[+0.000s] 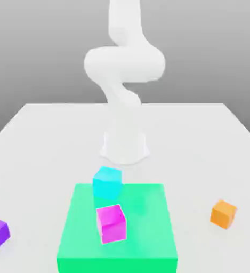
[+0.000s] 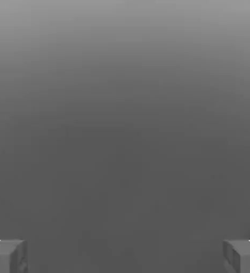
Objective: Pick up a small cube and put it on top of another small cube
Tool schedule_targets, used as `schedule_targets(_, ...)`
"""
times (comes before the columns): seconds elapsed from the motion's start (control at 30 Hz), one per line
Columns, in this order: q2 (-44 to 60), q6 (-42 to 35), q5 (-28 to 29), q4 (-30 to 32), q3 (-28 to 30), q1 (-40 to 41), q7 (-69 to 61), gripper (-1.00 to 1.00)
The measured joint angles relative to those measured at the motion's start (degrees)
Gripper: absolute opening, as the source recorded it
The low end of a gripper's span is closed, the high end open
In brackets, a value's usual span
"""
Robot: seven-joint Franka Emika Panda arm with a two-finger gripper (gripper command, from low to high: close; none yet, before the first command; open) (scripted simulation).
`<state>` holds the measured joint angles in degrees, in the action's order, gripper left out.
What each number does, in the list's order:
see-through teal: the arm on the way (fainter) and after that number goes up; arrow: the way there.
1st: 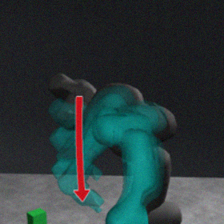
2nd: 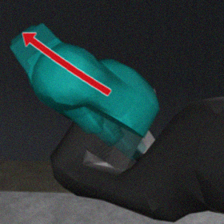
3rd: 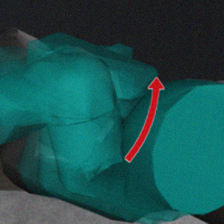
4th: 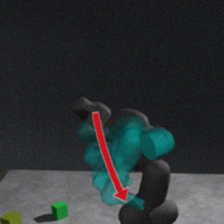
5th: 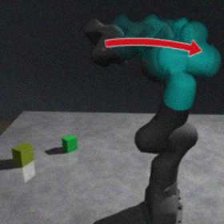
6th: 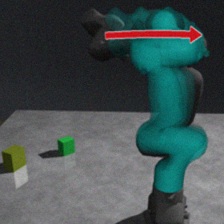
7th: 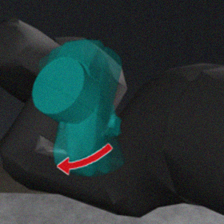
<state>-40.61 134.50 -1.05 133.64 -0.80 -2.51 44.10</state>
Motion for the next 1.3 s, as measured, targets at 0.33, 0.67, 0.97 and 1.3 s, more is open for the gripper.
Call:
schedule_targets(0.33,21.03,10.94,-2.97,7.48,-5.47,-9.16,-6.07,0.0)
schedule_targets(0.67,41.95,21.83,1.68,14.89,-12.16,-17.84,-6.6,0.0)
schedule_targets(0.97,60.84,34.3,12.89,15.25,-5.9,-25.9,0.25,0.0)
schedule_targets(1.3,58.67,32.57,12.01,15.74,-7.06,-24.98,-0.44,-1.0)
